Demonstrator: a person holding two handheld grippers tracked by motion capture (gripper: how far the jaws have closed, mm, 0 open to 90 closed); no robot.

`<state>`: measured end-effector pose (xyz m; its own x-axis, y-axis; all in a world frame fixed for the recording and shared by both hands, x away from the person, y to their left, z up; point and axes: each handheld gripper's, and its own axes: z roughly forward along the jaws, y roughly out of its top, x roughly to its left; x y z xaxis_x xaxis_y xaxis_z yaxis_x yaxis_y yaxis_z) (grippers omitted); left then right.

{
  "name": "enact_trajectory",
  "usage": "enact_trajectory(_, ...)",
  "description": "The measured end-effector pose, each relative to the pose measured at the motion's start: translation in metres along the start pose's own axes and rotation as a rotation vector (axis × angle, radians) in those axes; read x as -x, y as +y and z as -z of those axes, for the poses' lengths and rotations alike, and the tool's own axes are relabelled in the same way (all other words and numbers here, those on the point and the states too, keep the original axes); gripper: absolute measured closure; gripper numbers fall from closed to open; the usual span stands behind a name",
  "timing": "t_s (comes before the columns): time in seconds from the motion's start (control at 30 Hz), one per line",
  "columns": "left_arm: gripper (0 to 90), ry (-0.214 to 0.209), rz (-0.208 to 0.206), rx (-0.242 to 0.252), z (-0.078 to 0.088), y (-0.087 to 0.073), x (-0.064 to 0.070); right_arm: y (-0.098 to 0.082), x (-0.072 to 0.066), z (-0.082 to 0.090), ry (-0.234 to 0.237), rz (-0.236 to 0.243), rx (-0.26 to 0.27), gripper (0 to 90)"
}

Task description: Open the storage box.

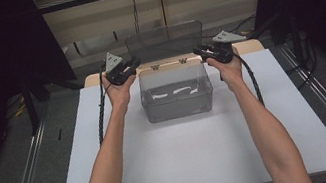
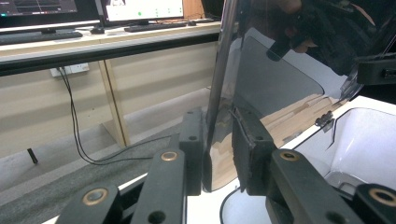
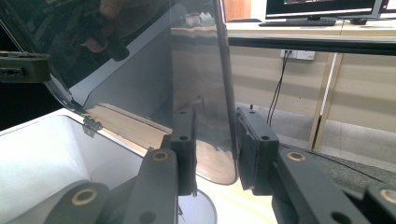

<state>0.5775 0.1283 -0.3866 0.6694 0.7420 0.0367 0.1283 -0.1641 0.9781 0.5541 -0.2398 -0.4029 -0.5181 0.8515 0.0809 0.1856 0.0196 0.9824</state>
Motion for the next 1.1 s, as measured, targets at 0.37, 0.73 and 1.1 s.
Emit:
enact_trajectory(0.37, 74.9, 0.002, 0.012, -0.034, -0.004, -0.006, -0.003, 0.002, 0.002, -0.002, 0.005, 0.006, -0.005, 70.9)
enact_trajectory(0.73, 73.5, 0.003, 0.030, -0.035, -0.008, -0.009, -0.004, 0.004, 0.003, -0.005, -0.002, 0.001, -0.011, 71.9)
enact_trajectory(1.1, 75.1, 0.000, 0.021, -0.050, -0.011, -0.010, -0.008, 0.002, 0.006, -0.007, 0.003, -0.024, 0.006, 72.2)
